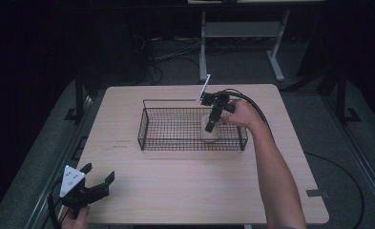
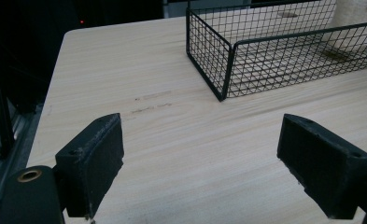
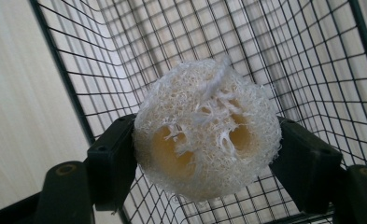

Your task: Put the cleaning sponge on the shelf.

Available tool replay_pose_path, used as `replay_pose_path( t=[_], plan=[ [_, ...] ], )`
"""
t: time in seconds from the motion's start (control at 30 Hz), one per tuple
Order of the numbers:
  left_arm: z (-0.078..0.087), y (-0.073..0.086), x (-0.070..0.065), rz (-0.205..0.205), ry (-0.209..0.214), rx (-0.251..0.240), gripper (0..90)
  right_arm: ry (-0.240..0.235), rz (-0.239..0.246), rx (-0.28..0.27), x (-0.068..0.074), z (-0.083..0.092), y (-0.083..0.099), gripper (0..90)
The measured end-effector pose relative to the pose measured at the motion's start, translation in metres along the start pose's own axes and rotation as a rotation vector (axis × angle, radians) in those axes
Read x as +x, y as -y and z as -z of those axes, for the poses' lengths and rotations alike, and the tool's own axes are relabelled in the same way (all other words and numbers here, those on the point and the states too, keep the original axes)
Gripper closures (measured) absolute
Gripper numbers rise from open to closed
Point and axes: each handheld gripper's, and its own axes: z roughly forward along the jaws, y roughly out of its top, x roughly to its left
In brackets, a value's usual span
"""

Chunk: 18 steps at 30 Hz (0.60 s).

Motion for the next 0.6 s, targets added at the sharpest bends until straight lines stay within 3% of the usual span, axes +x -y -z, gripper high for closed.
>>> replay_pose_path(
  t=[0.37, 0.6],
  plan=[
    [-0.004, -0.002, -0.003, -0.006, 0.007, 0.004, 13.8, -0.006, -0.013, -0.007, -0.003, -0.017, 0.005, 27.0],
    [-0.006, -0.003, -0.002, -0.003, 0.009, 0.003, 13.8, -0.018, -0.025, -0.036, -0.004, -0.018, 0.011, 25.4]
  ],
)
